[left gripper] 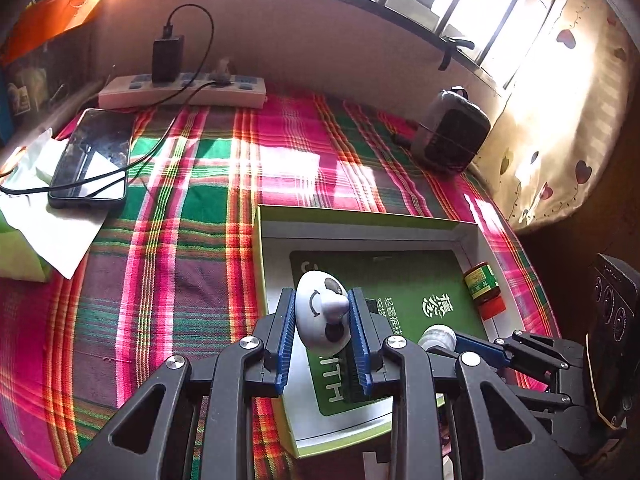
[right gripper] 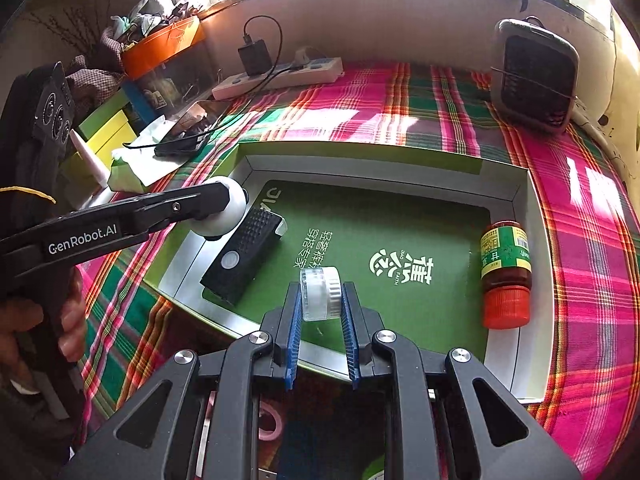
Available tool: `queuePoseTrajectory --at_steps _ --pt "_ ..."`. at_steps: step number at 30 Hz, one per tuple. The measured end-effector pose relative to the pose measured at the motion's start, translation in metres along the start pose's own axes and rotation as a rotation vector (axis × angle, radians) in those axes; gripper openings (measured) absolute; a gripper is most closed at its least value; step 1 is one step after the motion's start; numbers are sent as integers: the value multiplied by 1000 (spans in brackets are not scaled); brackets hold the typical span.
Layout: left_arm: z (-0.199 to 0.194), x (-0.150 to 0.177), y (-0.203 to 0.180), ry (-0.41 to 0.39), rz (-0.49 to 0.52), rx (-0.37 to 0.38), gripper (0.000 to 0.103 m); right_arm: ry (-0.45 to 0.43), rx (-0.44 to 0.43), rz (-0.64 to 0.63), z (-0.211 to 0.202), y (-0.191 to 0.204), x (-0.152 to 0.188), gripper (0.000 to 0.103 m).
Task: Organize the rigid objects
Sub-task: 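Carry the panda mouse and white cap into the green tray with both tools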
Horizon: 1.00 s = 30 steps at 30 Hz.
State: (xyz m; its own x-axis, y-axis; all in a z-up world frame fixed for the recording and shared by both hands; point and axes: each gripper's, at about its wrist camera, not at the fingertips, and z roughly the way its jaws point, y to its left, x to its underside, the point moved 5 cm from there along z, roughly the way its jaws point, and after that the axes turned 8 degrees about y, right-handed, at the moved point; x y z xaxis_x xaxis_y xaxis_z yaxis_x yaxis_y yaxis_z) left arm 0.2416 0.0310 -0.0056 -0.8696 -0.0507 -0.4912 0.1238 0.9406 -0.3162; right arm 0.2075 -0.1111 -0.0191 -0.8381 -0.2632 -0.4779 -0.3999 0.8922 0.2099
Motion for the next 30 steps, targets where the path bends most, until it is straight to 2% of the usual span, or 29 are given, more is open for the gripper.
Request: queuePoseTrajectory --at_steps 16,25,30 --pt "5 -7 5 -18 -18 -8 25 5 1 -23 10 10 -4 20" --pt "7 -7 1 -23 16 -64 25 1 7 -22 10 11 -3 20" --pt "11 -8 -5 -23 62 -132 25 -3 15 -28 11 12 -3 20"
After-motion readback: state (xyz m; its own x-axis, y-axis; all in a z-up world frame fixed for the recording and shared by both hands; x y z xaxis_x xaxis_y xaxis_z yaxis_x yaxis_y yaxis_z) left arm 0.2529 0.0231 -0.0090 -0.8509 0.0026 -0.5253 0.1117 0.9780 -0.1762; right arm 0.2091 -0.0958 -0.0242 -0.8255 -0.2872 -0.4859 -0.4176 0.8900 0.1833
